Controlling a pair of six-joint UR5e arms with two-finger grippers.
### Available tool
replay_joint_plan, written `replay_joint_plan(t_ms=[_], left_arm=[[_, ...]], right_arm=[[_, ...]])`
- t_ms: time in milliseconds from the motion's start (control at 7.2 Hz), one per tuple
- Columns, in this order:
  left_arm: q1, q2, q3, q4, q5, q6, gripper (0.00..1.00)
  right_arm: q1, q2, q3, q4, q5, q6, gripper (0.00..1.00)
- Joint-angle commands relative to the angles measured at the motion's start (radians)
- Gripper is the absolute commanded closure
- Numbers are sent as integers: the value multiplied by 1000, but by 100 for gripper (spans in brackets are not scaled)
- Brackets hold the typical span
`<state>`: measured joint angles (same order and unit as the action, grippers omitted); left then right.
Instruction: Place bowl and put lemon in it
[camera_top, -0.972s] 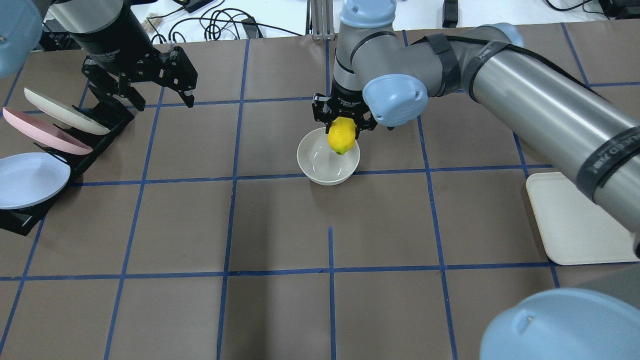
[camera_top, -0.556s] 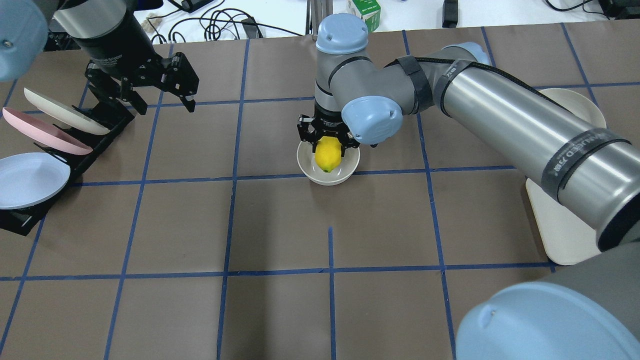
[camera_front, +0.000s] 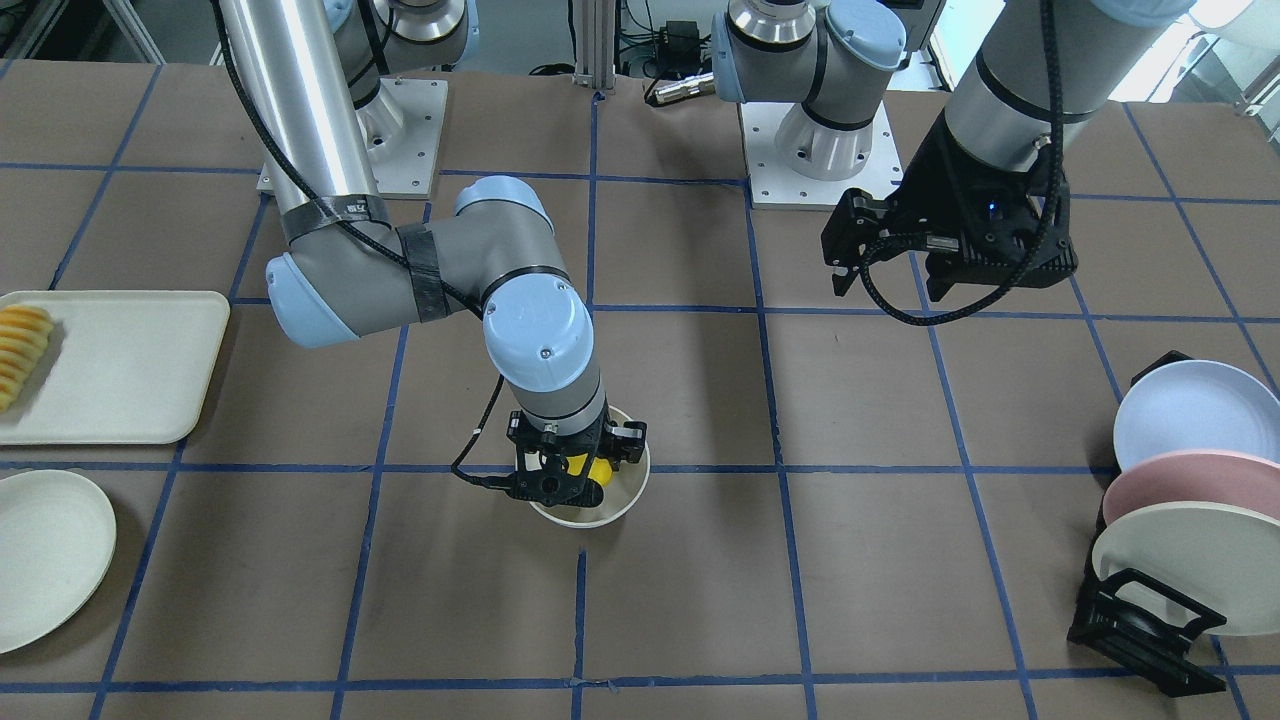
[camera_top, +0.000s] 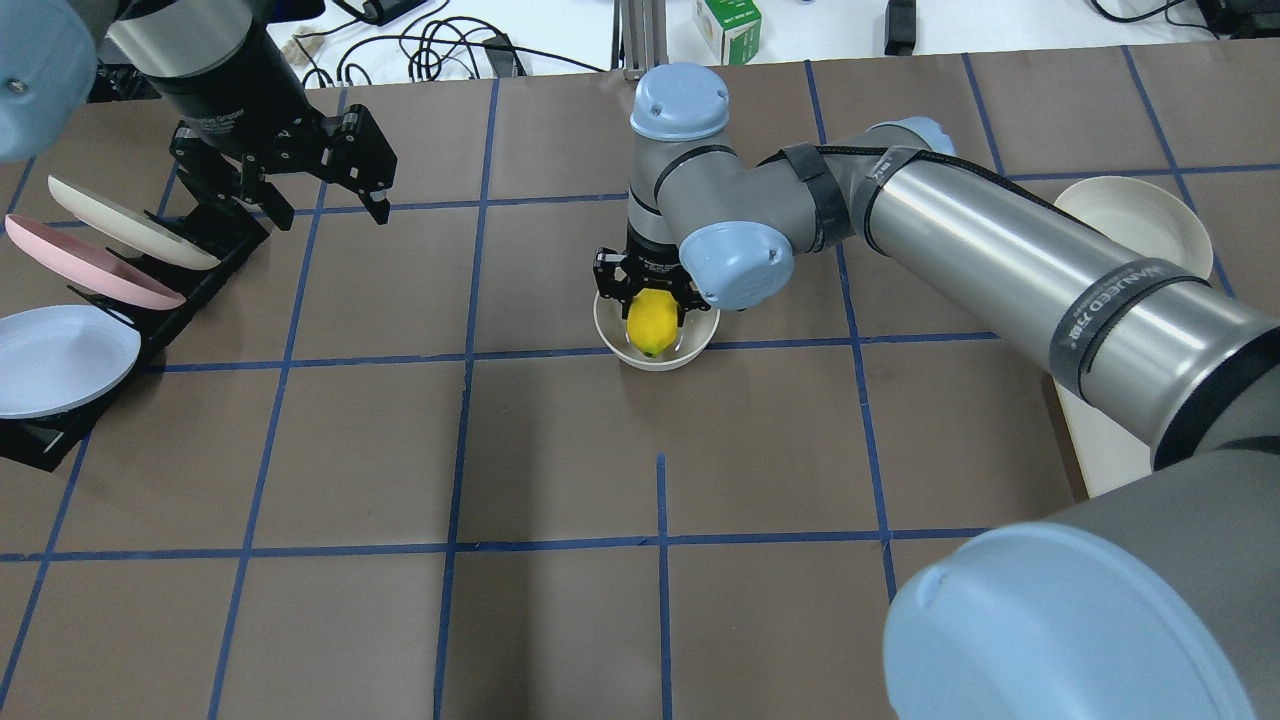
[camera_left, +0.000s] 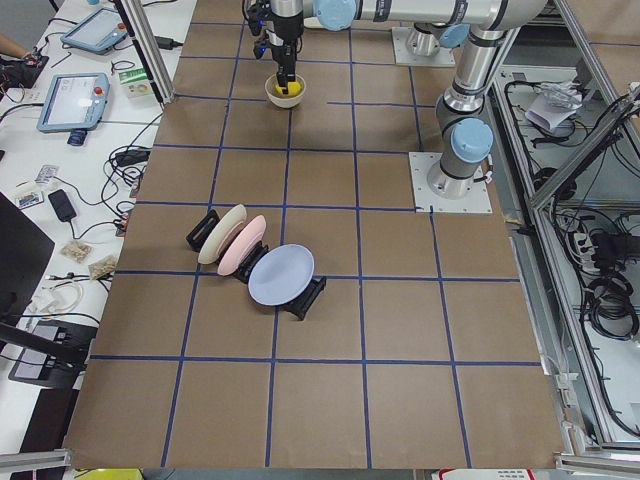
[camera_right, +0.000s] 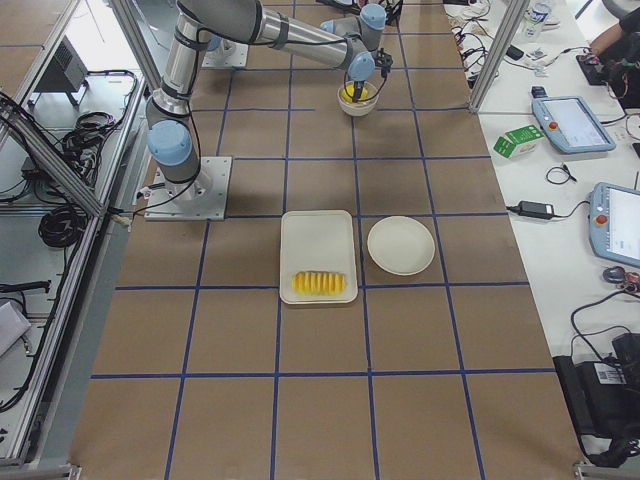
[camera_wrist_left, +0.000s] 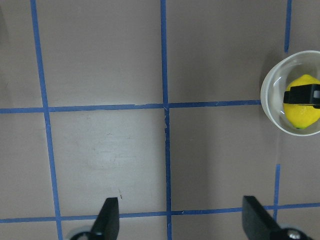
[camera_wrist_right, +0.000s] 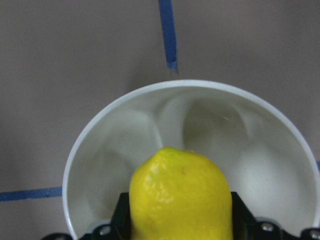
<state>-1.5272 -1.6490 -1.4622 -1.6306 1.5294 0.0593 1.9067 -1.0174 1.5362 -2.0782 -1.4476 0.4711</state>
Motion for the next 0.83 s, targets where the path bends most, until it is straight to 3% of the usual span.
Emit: replay_joint_plan(t_ms=[0,417,694], left_arm=[[10,-1,11,0,-9,11,13],[9,6,13,0,6,1,12],[9,6,13,0,6,1,12]], right_arm=[[-1,-4,4,-16,-13,-11,3],[-5,-44,-10,3,-77,-16,0],[-41,-145,-18,91,-106,-32,0]])
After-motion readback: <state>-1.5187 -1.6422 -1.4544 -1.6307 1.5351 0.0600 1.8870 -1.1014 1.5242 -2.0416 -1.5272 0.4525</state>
